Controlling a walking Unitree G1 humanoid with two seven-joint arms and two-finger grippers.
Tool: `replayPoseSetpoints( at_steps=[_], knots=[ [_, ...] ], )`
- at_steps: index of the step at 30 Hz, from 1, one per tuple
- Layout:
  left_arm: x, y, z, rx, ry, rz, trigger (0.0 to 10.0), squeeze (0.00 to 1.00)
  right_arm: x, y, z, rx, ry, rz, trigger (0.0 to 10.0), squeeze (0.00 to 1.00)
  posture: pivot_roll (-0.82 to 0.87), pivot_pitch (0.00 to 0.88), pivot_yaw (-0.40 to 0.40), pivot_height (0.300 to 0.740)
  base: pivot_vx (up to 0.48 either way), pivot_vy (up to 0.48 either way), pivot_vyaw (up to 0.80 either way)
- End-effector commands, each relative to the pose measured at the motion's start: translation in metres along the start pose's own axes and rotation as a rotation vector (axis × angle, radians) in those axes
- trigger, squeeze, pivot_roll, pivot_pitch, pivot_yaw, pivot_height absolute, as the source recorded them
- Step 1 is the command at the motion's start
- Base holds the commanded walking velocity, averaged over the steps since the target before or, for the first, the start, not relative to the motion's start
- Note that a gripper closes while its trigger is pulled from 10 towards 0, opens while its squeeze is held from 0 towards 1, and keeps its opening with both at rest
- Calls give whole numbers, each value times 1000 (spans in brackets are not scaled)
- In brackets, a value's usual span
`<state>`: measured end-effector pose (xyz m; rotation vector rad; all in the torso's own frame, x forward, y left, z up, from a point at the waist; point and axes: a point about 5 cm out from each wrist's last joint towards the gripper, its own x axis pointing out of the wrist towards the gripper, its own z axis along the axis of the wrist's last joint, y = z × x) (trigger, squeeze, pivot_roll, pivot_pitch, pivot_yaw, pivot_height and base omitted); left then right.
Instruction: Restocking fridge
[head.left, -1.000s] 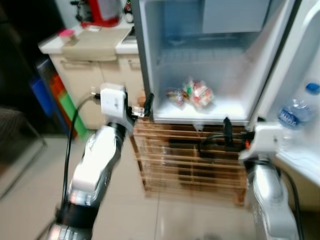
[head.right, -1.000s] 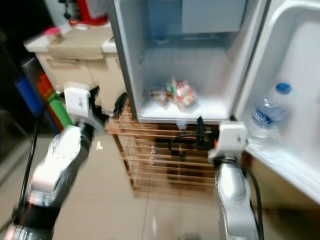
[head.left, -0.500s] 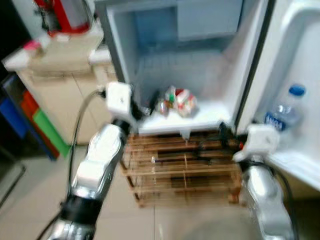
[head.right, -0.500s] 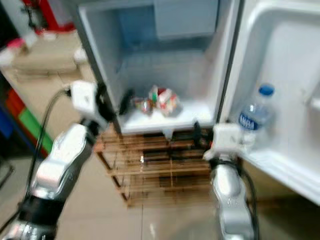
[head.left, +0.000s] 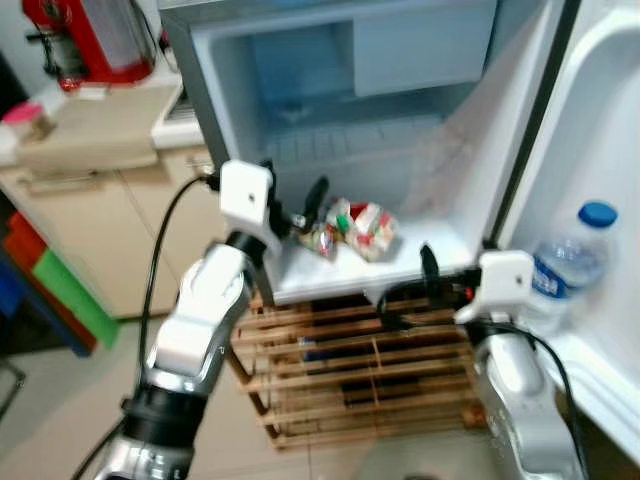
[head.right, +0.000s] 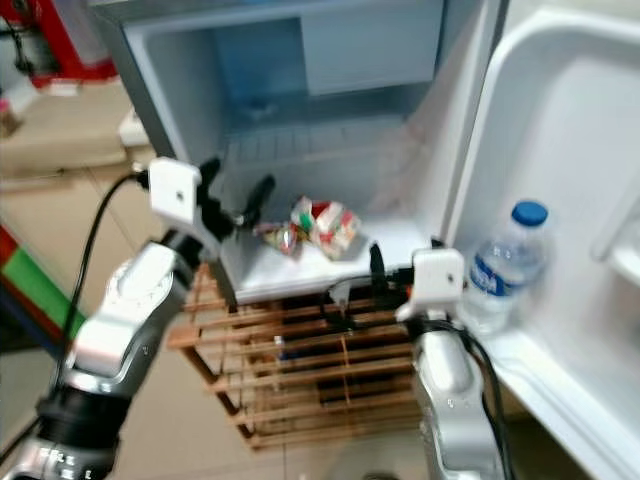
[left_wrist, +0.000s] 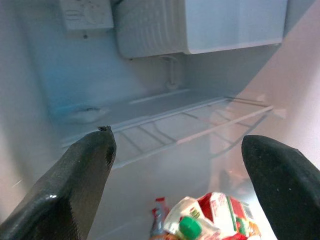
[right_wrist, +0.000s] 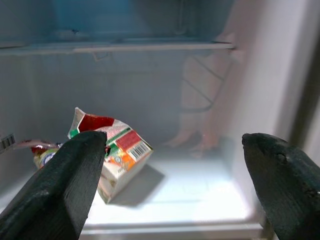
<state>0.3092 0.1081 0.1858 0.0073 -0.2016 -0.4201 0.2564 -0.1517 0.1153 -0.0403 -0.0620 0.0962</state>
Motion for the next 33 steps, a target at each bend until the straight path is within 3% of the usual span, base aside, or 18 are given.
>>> replayPoseSetpoints(
  at_steps=[1,10,16,20,23,26,29,33],
  knots=[
    [3,-1,15,14,-40,-41,10000,0,1,3,2,4,0,15,10000,0,-87,0,103,740,0,0,0],
    [0,2,9,5,-6,-24,10000,0,-9,-11,-9,-42,44,-30,10000,0,-89,0,106,740,0,0,0],
    [-1,2,6,-2,18,-31,10000,0,-22,-41,-13,-169,73,-124,10000,0,-101,0,109,740,0,0,0],
    [-1,2,5,-4,22,-31,10000,0,-23,-49,-11,-205,68,-155,10000,0,-104,0,112,740,0,0,0],
    [-1,2,5,-4,25,-31,10000,0,-21,-47,-8,-203,53,-154,10000,0,-105,0,113,740,0,0,0],
    [-1,1,4,1,29,-41,10000,0,-13,-31,0,-145,9,-104,10000,0,-104,0,113,740,0,0,0],
    [-2,-1,2,1,37,-52,10000,0,-10,-24,0,-102,13,-81,10000,0,-97,0,112,740,0,0,0],
    [-5,-4,-3,3,66,-70,10000,0,-11,-25,-6,-111,44,-82,10000,0,-93,0,112,740,0,0,0]
  ],
)
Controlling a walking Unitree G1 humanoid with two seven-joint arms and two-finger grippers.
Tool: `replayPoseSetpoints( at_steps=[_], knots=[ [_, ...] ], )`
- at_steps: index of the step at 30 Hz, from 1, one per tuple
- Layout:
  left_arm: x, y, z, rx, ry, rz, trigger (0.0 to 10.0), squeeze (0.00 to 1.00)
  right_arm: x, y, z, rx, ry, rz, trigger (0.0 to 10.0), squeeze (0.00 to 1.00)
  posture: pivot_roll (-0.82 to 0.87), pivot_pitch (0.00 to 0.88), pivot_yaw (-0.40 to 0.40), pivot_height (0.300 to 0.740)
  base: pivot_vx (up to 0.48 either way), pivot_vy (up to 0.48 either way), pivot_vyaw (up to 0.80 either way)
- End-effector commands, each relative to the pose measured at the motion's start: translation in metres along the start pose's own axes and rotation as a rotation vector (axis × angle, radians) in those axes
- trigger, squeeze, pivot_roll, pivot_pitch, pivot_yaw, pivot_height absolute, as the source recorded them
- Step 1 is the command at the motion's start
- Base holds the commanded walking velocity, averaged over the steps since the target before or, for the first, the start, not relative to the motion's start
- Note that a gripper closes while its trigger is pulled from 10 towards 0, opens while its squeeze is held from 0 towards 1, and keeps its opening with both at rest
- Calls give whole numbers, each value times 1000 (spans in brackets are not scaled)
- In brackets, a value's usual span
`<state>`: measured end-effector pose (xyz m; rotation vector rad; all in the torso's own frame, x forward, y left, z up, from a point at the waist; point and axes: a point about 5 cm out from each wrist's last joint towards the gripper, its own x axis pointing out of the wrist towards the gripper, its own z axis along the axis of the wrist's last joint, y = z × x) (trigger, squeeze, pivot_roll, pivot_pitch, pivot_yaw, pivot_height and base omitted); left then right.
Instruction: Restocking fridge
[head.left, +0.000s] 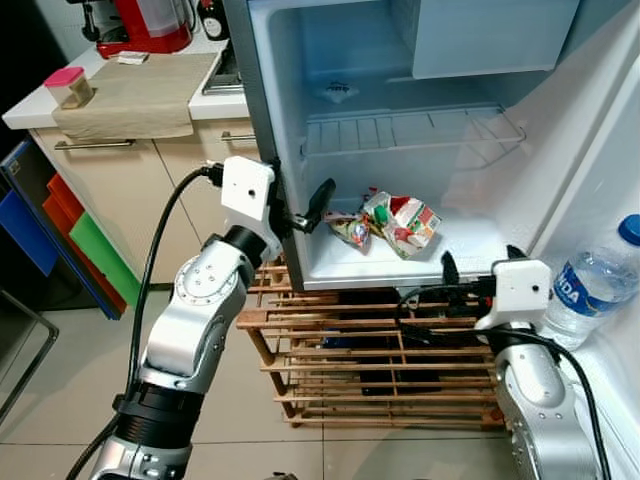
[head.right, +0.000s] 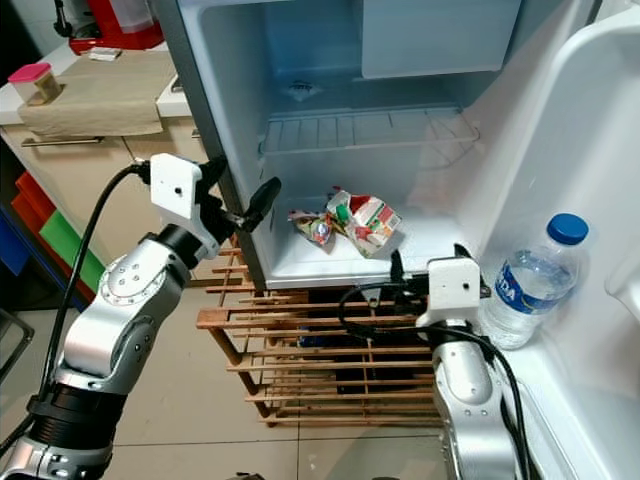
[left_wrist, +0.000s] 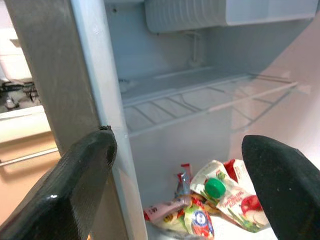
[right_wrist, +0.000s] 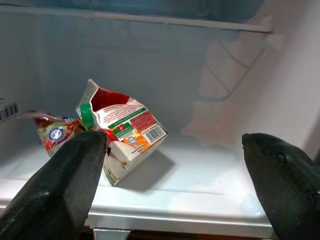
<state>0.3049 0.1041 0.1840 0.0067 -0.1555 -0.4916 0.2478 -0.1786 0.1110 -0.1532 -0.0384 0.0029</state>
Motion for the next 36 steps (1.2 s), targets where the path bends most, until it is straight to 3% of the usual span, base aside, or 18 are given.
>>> replayPoseSetpoints(
  at_steps=[1,8,11,12,13,14,16,19,28,36],
  knots=[
    [-3,1,-2,18,26,-1,10000,0,0,0,-3,-3,19,3,10000,0,-93,0,112,740,0,0,0],
    [-5,0,-3,12,28,-9,10000,0,3,6,-5,-72,43,47,10000,0,-95,0,116,740,0,0,0],
    [-5,-5,2,-10,10,-58,10000,0,11,23,-6,-8,68,110,10000,0,-83,0,113,740,0,0,0],
    [-9,-12,10,6,-15,-141,10000,0,16,30,-6,50,83,128,10000,0,-65,0,110,740,0,0,0],
    [-9,-12,10,6,-15,-141,10000,0,16,30,-6,50,83,128,10000,0,-65,0,110,740,0,0,0],
    [-12,-17,17,59,-24,-234,10000,0,21,35,-8,92,112,141,10000,0,-58,0,108,740,0,0,0],
    [-14,-19,18,65,-15,-269,10000,0,24,37,-10,114,127,142,10000,0,-58,0,108,740,0,0,0],
    [-27,-14,31,40,15,-352,10000,0,35,50,-16,205,197,167,10000,0,20,0,105,740,0,0,0],
    [-50,-2,44,-4,136,-523,10000,0,53,72,-18,229,231,206,10000,0,81,12,122,740,0,0,0],
    [-63,-4,50,-21,200,-571,10000,0,57,89,-5,309,215,228,10000,0,116,58,146,740,0,0,0]
  ],
)
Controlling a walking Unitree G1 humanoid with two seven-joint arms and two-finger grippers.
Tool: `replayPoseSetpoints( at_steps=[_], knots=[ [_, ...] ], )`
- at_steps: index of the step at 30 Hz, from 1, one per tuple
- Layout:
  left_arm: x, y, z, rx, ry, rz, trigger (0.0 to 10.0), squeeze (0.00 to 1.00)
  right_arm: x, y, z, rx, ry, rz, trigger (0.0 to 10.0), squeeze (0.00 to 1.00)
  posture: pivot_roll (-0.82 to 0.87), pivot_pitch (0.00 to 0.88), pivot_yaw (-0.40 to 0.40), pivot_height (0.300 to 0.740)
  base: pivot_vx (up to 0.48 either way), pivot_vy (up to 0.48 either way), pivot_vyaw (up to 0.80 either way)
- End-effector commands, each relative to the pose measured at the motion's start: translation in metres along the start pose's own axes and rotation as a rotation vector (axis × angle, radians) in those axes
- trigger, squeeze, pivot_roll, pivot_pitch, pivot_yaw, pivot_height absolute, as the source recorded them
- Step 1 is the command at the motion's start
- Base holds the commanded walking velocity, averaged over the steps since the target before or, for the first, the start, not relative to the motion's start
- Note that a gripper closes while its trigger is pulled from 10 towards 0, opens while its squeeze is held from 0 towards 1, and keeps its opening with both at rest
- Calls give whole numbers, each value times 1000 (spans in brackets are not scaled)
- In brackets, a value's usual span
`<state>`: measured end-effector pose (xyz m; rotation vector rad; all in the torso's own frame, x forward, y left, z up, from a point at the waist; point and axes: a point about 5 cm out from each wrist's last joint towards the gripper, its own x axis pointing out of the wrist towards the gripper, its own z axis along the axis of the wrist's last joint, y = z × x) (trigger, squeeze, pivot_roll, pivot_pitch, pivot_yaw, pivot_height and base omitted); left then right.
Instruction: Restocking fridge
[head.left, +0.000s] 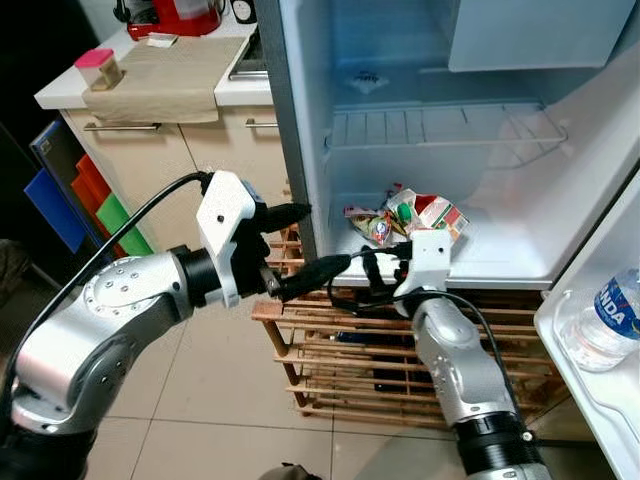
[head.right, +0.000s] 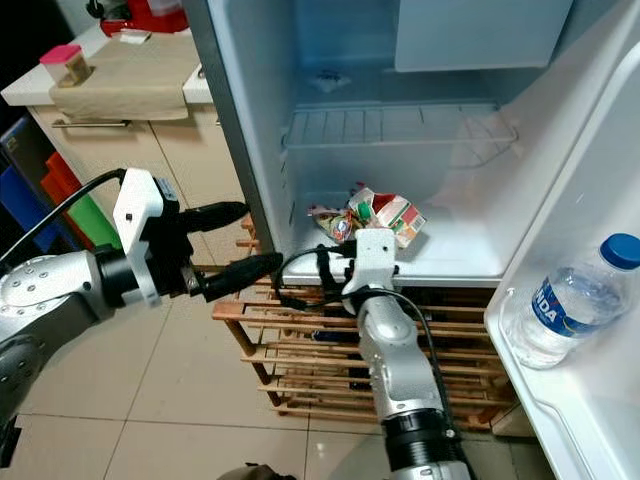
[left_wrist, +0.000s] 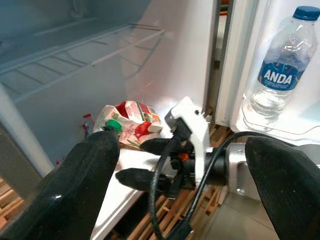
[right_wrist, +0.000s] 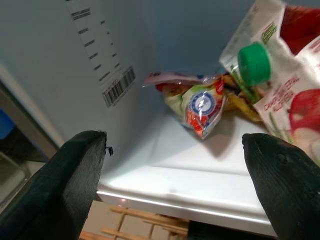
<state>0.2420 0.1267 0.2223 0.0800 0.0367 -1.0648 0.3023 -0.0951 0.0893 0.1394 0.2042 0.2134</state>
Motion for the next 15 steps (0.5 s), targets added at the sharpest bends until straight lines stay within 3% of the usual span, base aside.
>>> replayPoseSetpoints(
  at_steps=[1,15],
  knots=[
    [-6,1,2,-17,23,9,10000,0,5,3,3,4,-4,-5,10000,0,120,69,152,740,0,0,0],
    [-18,-1,4,-39,79,12,10000,0,22,-12,12,-96,-43,-78,10000,0,166,103,178,740,0,0,0]
  ],
)
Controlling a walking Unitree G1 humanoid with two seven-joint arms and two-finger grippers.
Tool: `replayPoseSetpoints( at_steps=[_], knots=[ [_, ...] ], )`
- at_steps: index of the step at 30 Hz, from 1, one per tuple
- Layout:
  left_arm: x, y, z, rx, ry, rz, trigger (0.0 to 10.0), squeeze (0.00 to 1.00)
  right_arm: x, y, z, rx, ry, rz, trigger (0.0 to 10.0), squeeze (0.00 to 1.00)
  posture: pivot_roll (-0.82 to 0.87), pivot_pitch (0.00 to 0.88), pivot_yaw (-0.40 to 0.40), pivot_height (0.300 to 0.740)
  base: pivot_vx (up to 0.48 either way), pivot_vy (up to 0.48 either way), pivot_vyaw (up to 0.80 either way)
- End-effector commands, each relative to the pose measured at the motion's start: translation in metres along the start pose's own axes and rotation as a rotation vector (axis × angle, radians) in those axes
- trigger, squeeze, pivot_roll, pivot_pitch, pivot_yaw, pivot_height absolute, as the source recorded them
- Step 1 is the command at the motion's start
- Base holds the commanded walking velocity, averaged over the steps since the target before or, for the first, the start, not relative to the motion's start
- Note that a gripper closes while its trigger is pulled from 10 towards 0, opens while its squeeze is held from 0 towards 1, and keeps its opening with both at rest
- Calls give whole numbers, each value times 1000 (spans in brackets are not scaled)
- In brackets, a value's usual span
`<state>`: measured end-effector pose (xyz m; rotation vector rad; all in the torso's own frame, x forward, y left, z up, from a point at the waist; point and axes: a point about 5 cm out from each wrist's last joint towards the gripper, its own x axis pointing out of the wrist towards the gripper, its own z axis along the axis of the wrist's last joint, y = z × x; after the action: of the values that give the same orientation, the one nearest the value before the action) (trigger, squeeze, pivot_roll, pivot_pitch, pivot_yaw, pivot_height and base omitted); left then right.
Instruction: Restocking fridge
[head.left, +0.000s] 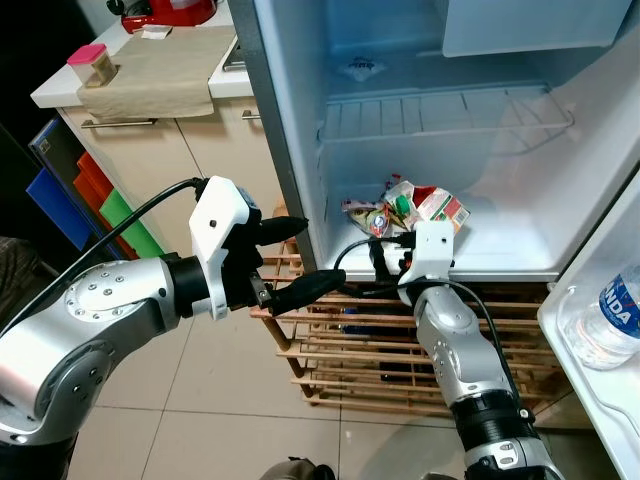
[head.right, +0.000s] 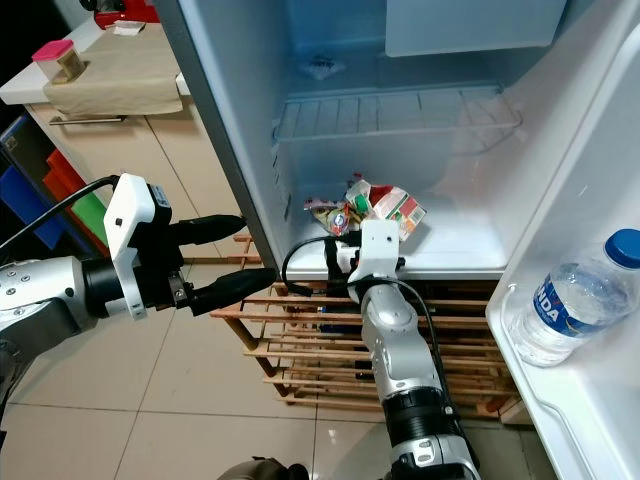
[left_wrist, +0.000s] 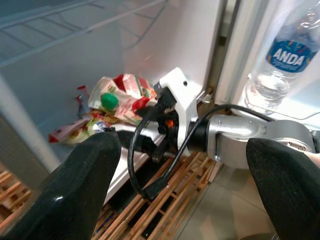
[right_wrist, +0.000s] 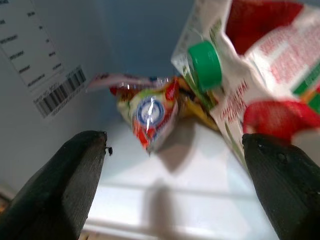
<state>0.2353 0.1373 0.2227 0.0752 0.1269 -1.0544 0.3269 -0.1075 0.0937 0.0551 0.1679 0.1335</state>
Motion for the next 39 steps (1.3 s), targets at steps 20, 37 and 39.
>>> replayPoseSetpoints(
  at_steps=[20,37,39],
  knots=[
    [-14,0,3,-4,54,32,10000,0,34,-30,19,-308,-62,-118,10000,0,211,120,196,740,0,0,0],
    [-14,-6,1,-27,70,8,10000,0,42,-49,41,-646,-122,-163,10000,0,222,141,207,740,0,0,0],
    [-13,-9,-1,-36,68,1,10000,0,43,-53,46,-731,-126,-172,10000,0,215,141,202,740,0,0,0]
  ],
)
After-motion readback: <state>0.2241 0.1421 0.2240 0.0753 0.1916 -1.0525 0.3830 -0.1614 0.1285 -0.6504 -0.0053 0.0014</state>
